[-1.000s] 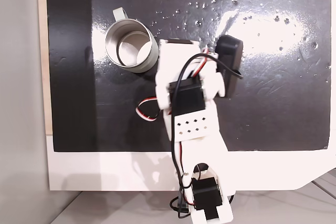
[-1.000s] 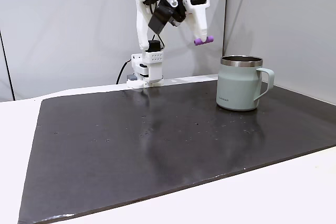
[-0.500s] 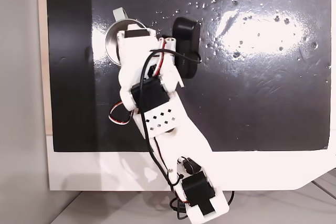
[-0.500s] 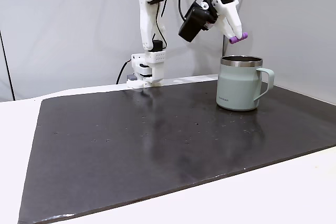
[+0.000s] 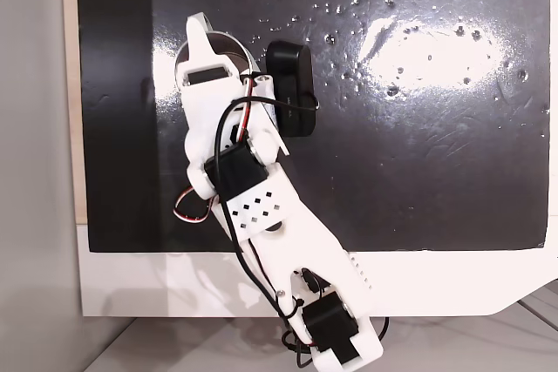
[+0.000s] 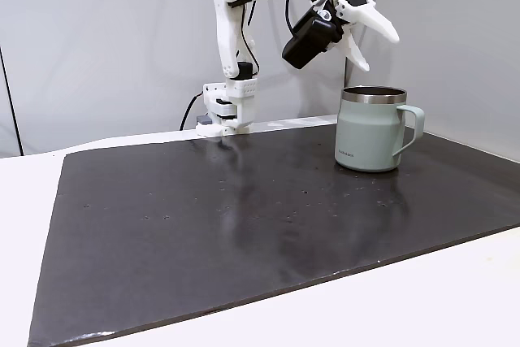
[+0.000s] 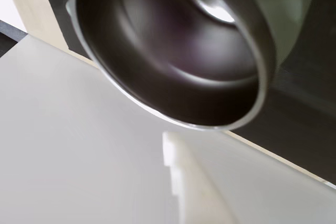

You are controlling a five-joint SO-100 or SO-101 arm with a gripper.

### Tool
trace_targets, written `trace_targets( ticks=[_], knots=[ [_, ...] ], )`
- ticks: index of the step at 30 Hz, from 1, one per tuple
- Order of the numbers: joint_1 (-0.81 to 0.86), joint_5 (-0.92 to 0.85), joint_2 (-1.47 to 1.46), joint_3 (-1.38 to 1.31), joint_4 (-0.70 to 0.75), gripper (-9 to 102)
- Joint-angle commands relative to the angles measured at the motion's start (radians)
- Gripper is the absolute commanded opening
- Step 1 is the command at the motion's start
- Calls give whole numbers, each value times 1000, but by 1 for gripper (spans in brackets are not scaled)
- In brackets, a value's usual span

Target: Grasp a pengrip and put it in the cup.

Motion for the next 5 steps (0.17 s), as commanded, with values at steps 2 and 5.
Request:
trace_targets(
  ticks=[2,5],
  knots=[
    [18,-17,52,-8,-18,37],
    [18,-20,55,-8,-20,37]
  ],
)
